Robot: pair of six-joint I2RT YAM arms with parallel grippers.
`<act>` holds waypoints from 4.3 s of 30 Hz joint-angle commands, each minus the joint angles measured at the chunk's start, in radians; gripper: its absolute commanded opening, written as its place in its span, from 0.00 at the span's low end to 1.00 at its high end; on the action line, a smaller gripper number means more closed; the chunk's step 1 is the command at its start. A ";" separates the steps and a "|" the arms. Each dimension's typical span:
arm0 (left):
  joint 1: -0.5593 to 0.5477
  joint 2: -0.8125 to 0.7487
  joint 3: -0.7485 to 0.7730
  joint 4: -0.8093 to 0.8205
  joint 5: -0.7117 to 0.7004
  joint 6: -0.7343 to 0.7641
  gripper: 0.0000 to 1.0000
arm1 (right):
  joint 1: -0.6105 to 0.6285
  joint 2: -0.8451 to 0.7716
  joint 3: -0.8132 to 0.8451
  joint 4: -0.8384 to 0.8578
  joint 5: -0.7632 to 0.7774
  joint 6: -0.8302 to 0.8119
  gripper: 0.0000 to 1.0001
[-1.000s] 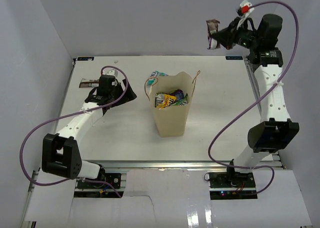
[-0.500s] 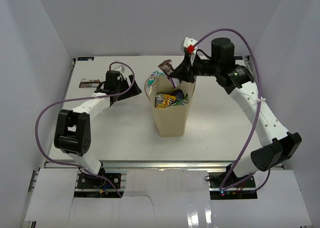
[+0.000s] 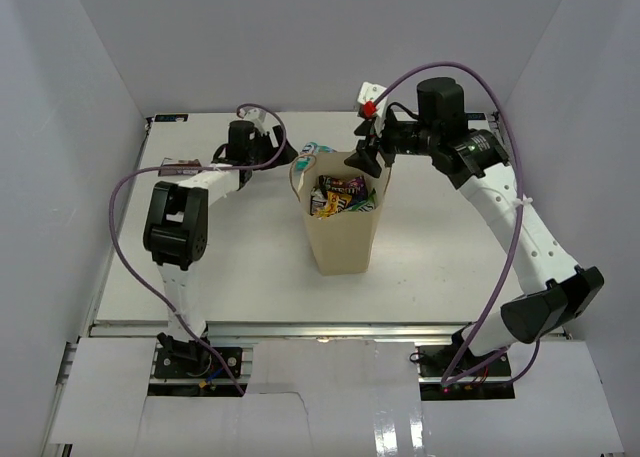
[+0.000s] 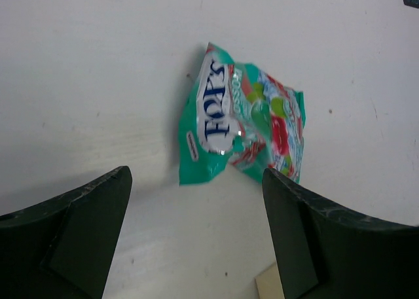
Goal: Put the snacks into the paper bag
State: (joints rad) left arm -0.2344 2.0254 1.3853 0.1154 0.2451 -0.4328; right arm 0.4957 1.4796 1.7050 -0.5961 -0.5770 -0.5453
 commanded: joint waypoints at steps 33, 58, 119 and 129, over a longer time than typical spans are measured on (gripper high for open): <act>0.055 -0.503 -0.049 -0.029 0.061 0.048 0.02 | -0.464 -0.125 -0.134 0.091 -0.141 0.177 0.73; -0.319 -0.551 0.159 -0.241 0.168 0.179 0.04 | -0.531 -0.272 -0.369 0.160 -0.127 0.199 0.73; 0.511 0.384 0.651 -0.952 -0.441 -0.834 0.75 | -0.614 -0.206 -0.547 0.154 -0.069 0.146 0.74; 0.529 0.470 0.710 -1.036 -0.310 -0.793 0.14 | -0.620 -0.235 -0.551 0.154 -0.081 0.154 0.74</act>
State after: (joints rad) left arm 0.2916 2.4668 2.1399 -0.8021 -0.0948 -1.2633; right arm -0.1184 1.2701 1.1236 -0.4675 -0.6388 -0.3897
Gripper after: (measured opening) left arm 0.176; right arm 0.738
